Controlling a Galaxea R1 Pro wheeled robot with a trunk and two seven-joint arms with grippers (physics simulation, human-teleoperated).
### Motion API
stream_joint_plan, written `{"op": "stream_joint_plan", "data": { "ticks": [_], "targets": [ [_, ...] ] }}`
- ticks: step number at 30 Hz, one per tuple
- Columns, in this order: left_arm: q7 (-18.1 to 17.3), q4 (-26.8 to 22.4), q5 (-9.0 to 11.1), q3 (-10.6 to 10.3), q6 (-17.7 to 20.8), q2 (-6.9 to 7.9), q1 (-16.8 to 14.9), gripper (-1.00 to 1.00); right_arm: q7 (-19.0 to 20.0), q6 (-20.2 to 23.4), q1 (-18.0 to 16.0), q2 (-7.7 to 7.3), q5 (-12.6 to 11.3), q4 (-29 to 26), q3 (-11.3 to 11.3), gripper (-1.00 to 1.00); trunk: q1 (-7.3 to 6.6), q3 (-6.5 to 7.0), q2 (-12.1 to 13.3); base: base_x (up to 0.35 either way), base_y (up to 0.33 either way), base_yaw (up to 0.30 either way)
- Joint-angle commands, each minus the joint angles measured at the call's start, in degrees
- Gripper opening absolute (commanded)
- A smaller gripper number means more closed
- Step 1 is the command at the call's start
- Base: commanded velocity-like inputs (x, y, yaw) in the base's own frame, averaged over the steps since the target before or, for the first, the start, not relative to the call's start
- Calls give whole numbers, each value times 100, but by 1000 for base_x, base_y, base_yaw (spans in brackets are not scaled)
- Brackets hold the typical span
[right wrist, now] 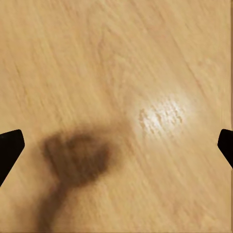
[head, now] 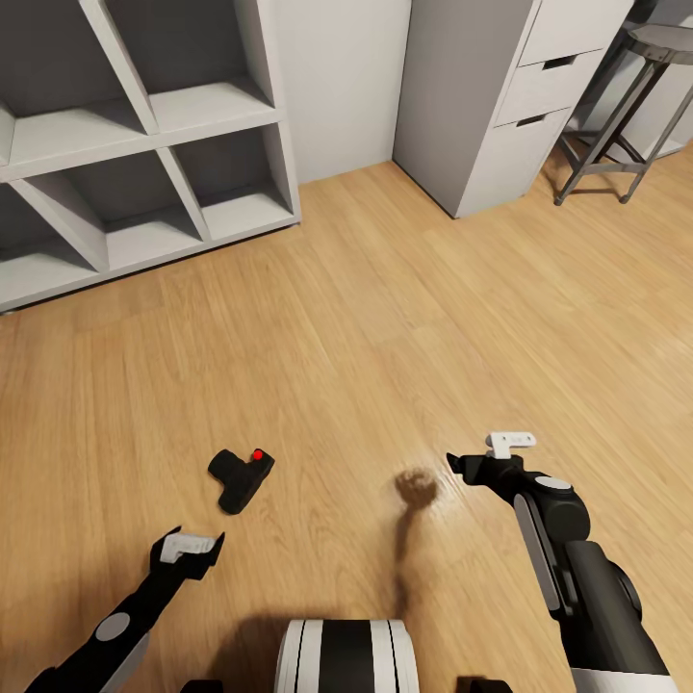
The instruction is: Attach the digital camera to the camera tripod in the bedroom.
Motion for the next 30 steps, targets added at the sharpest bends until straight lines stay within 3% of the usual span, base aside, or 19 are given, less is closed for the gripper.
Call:
{"op": "stream_joint_plan", "data": {
  "ticks": [1,16,27,30],
  "targets": [
    [-14,10,75,-25,-18,6,-4,100,26,27,-2,0,10,-6,-7,100,-1,-3,-1,0,0,0],
    [-14,53,148,-23,-4,26,-2,100,-24,24,-2,-6,10,-5,2,100,33,-291,-19,0,0,0],
    [-14,16,140,-23,-20,29,-4,100,-24,19,-2,-2,109,-5,2,100,33,-291,-19,0,0,0],
    [-14,18,135,-25,-21,29,-4,100,-24,20,-2,-1,123,-5,2,100,40,-358,-23,0,0,0]
  ]
}}
